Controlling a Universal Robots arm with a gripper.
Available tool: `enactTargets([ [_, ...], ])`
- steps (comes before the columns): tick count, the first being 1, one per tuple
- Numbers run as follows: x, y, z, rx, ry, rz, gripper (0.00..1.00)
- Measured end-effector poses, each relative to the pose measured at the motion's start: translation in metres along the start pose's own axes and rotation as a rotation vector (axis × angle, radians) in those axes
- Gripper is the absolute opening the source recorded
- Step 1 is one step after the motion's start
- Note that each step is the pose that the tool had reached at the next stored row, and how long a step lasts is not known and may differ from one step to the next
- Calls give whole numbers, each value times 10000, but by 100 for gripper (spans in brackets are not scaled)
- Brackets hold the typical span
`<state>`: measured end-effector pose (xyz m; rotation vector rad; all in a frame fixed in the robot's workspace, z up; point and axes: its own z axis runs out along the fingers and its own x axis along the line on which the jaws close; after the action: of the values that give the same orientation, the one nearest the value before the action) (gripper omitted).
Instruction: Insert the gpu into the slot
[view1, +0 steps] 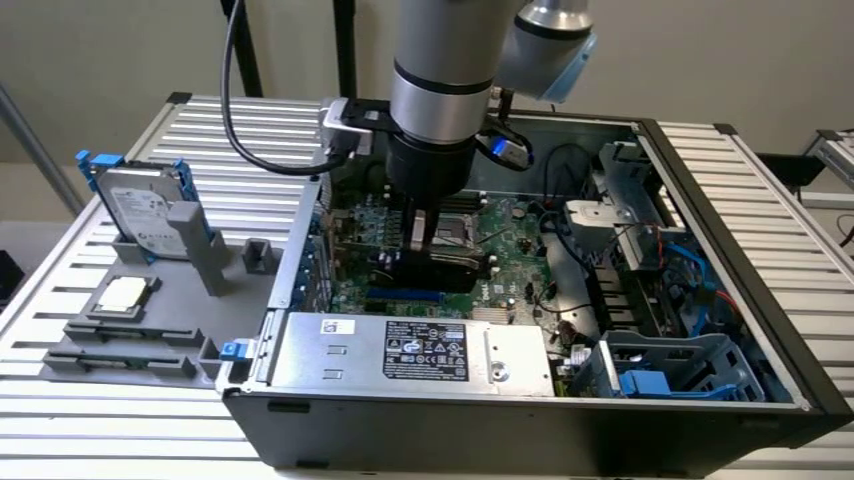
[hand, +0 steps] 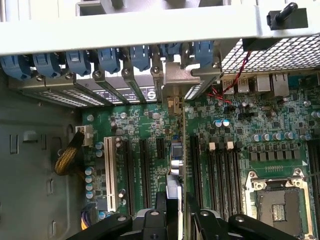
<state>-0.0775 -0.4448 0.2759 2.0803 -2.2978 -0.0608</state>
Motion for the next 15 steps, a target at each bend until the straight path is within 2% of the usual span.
enactTargets([
  [6,2,23,14,-6,-24,-5,26],
  [15,5,48,33,-6,-20,-271,26],
])
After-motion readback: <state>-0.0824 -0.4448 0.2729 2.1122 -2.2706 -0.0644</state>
